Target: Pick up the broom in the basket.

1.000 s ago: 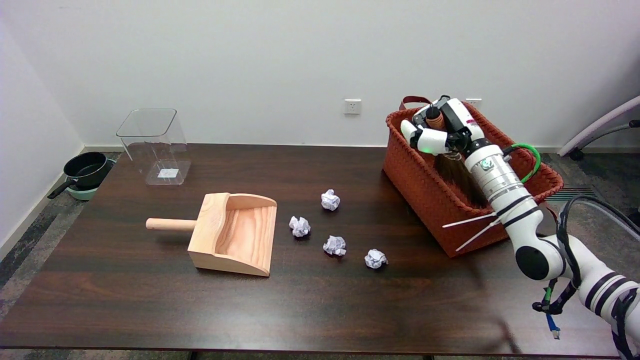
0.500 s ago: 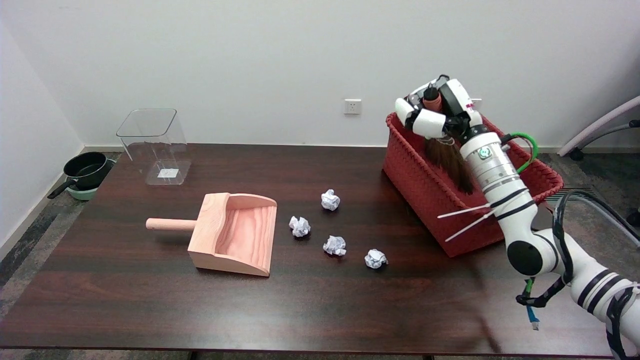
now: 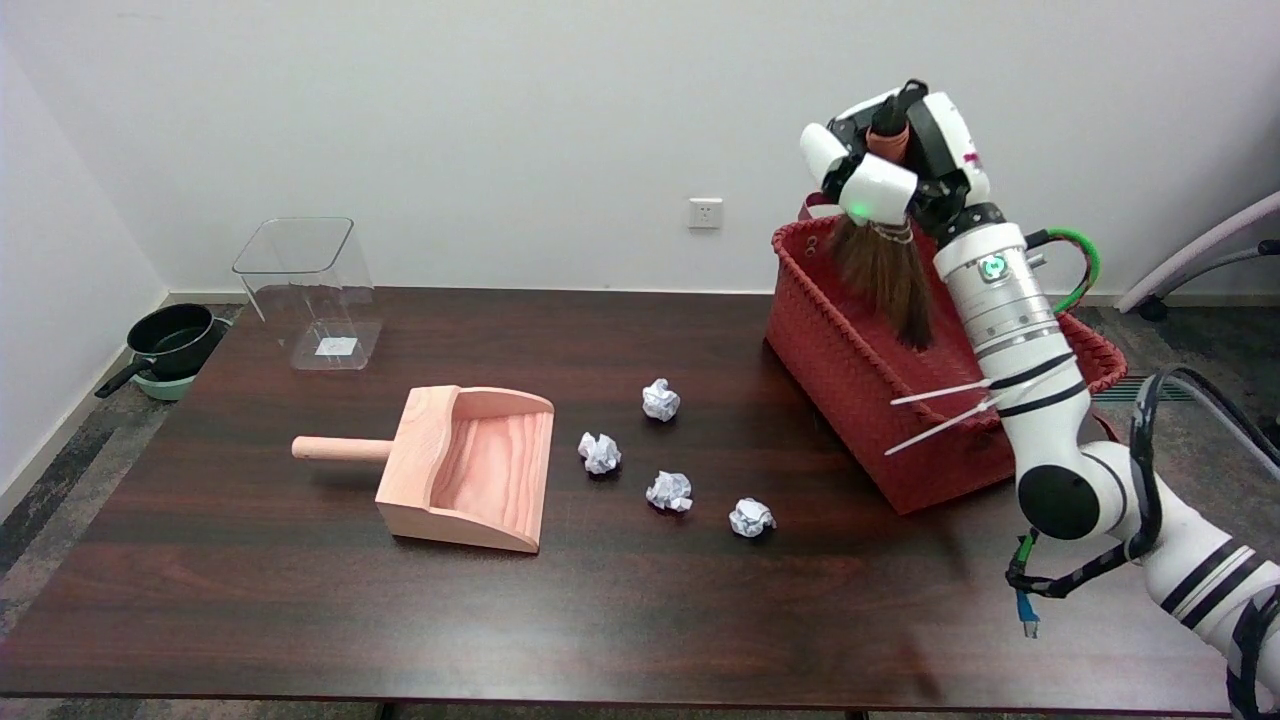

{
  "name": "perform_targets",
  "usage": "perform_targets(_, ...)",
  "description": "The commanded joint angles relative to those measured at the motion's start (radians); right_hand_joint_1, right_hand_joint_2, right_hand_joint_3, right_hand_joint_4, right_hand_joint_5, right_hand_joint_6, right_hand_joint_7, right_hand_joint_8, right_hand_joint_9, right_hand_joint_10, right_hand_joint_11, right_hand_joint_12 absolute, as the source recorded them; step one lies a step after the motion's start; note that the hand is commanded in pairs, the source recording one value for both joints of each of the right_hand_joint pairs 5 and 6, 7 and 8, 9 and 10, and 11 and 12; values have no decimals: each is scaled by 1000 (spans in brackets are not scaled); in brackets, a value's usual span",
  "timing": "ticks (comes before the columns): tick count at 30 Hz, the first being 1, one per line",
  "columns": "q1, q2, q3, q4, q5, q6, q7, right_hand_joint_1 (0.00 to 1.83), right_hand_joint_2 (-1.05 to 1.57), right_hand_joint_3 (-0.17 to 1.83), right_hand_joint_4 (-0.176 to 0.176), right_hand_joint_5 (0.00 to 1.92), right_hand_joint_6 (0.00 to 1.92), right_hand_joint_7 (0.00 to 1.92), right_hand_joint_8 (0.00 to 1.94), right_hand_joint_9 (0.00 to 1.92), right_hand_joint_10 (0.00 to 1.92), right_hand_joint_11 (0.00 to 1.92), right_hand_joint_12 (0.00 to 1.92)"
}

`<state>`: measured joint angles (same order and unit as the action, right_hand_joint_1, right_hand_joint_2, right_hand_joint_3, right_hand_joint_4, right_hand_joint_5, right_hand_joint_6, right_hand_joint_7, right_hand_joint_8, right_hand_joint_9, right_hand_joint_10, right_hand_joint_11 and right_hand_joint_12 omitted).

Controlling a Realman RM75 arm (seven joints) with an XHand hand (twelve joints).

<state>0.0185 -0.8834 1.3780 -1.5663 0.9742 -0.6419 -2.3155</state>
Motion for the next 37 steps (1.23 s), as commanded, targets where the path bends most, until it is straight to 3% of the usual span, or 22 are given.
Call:
perform_targets(1, -37, -50, 55, -225, 28, 4, -19, 942, 1260, 933, 0, 1920, 1920, 1920, 1920, 1920, 1920, 1901, 1901)
perform_targets(5, -39, -72, 43, -279, 18, -7, -19, 941, 1266, 944, 0, 1920, 1920, 1920, 1920, 1920, 1920, 1905, 1905)
perform_targets(12, -43, -75, -140, -291, 19, -145, -19, 939, 1267, 967, 0, 1920, 1920, 1920, 1920, 1920, 1920, 1919, 1919)
perform_targets(22, -41, -157, -322, -288, -54, -154, -19, 915, 1305, 1014, 0, 1920, 1920, 1920, 1920, 1920, 1920, 1920, 1920)
perform_targets(29, -43, -271, -444, -158, -81, -163, -17, 915, 1303, 1044, 0, 1920, 1920, 1920, 1920, 1920, 1920, 1920, 1920)
perform_targets(37, -21, -330, -415, 49, -90, -161, -17, 916, 1276, 1075, 0, 1920, 1920, 1920, 1920, 1920, 1920, 1920, 1920)
